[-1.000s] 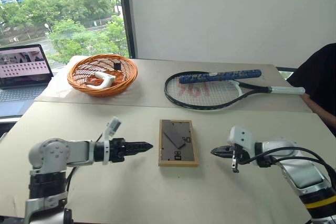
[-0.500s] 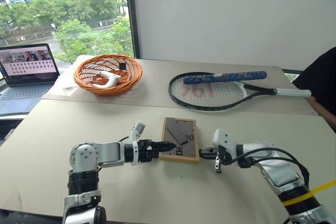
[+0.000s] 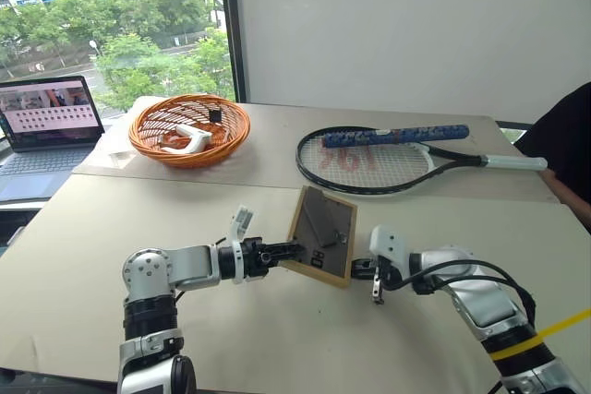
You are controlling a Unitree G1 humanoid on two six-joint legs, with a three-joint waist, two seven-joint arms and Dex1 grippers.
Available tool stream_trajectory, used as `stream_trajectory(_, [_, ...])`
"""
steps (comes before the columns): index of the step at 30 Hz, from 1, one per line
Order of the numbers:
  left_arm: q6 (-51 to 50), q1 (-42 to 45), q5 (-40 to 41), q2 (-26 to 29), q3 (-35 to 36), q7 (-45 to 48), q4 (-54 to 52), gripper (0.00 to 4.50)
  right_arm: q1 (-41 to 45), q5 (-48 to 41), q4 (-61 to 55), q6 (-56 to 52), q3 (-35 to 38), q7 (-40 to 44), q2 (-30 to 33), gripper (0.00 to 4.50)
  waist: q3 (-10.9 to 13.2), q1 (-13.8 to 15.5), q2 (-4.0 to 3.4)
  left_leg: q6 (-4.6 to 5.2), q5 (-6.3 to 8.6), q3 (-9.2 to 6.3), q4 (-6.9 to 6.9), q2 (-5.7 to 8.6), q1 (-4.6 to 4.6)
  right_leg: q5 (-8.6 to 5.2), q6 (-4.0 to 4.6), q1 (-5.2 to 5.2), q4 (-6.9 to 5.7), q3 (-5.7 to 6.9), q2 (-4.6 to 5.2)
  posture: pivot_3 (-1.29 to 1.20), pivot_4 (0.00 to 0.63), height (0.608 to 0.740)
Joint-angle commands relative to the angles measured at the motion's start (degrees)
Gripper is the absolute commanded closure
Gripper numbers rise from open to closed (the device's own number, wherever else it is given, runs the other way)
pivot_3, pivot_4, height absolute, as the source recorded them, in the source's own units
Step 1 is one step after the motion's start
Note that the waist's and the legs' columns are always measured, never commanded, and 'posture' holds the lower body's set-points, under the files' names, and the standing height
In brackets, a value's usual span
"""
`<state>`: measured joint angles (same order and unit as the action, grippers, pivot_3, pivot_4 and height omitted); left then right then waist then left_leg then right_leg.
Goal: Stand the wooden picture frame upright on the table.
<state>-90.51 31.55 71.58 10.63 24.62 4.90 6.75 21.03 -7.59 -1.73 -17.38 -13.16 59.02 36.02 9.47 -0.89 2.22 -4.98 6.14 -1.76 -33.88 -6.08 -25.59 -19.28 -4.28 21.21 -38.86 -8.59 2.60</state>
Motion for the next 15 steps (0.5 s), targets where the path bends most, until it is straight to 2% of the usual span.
stream_trajectory(1, [5.17,-0.13,-0.03,2.77,-1.6,5.94,-8.4,3.36,-0.74,-0.66,-1.25,-0.38,3.12,-0.26,2.36,4.5,0.07,0.01,-0.01,-0.01,0.0,0.0,0.01,0.0,-0.02,0.02,0.03,0.03,0.0,0.0,0.0,0.0,0.15,0.697])
stream_trajectory(3, [15.44,-3.12,-5.53,4.16,-2.76,8.84,-16.98,3.36,-2.1,-4.05,-3.25,-4.68,7.06,-0.03,4.26,4.5,0.09,0.06,-0.04,-0.02,-0.01,0.0,0.02,0.0,-0.07,0.04,0.06,0.05,0.02,0.0,0.0,0.0,0.15,0.697])
stream_trajectory(4, [16.93,-4.09,-6.33,5.55,-3.36,10.3,-19.17,3.36,-2.88,-6.01,-4.38,-6.91,9.1,0.09,5.04,4.5,0.11,0.13,-0.07,-0.03,0.0,0.0,0.05,0.0,-0.1,0.05,0.08,0.04,0.1,0.0,0.01,0.0,0.15,0.697])
stream_trajectory(8, [18.91,-6.58,-2.05,10.32,-1.64,20.82,-18.87,3.36,-3.45,-18.36,-9.83,-21.0,18.39,-1.28,5.41,4.5,0.21,0.12,-0.18,-0.07,0.02,-0.01,0.07,-0.02,-0.22,0.08,0.14,0.07,0.22,0.05,0.02,0.0,0.15,0.697])
stream_trajectory(12, [18.38,-7.7,-2.26,14.64,-3.57,26.91,-16.78,3.36,1.3,-30.39,-15.4,-33.83,22.34,-4.59,2.7,3.34,0.27,-0.37,-0.19,-0.07,0.02,-0.04,0.04,-0.03,-0.24,0.08,0.13,0.09,0.23,0.08,0.01,0.0,0.15,0.697])
stream_trajectory(15, [18.91,-6.88,-3.28,14.68,-5.57,27.19,-15.84,3.36,5.33,-32.3,-16.29,-38.02,20.1,-8.22,0.2,2.24,0.28,-0.46,-0.19,-0.06,0.02,-0.06,0.03,-0.02,-0.25,0.07,0.12,0.1,0.23,0.08,0.02,0.0,0.15,0.697])
